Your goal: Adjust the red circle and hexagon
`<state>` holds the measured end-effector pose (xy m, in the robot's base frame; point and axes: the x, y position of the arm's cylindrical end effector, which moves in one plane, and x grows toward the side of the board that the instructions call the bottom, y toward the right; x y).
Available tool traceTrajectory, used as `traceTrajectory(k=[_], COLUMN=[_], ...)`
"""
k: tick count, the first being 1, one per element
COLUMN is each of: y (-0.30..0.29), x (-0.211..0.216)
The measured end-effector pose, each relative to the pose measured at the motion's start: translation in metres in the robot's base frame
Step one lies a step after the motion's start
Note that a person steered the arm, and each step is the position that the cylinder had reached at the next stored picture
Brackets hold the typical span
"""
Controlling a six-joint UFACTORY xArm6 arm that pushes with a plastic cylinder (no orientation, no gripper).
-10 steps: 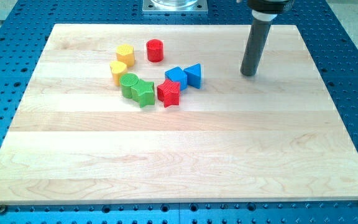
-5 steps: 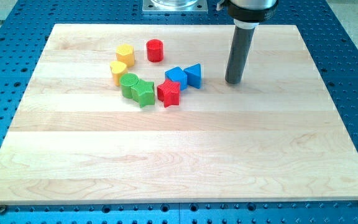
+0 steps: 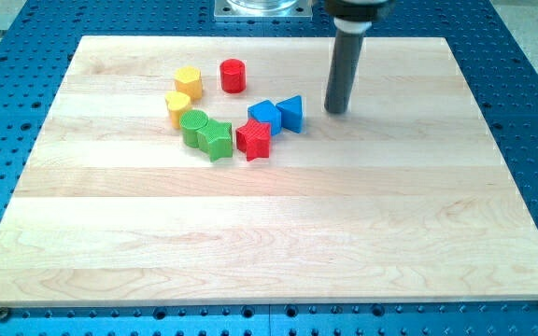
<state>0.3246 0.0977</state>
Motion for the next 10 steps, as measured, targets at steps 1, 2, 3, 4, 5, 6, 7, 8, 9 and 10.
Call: traceTrajectory(k=[1,2,3,4,5,6,7,8,9,10], y=[-0.021,-0.066,-0.105,-0.112,-0.131,-0.116,-0.111,-0.145,-0.169,-0.182], x=[-0.028,-0.032,-0.024,-0.024,-0.020,-0.032,-0.083,-0.080,-0.065,-0.061])
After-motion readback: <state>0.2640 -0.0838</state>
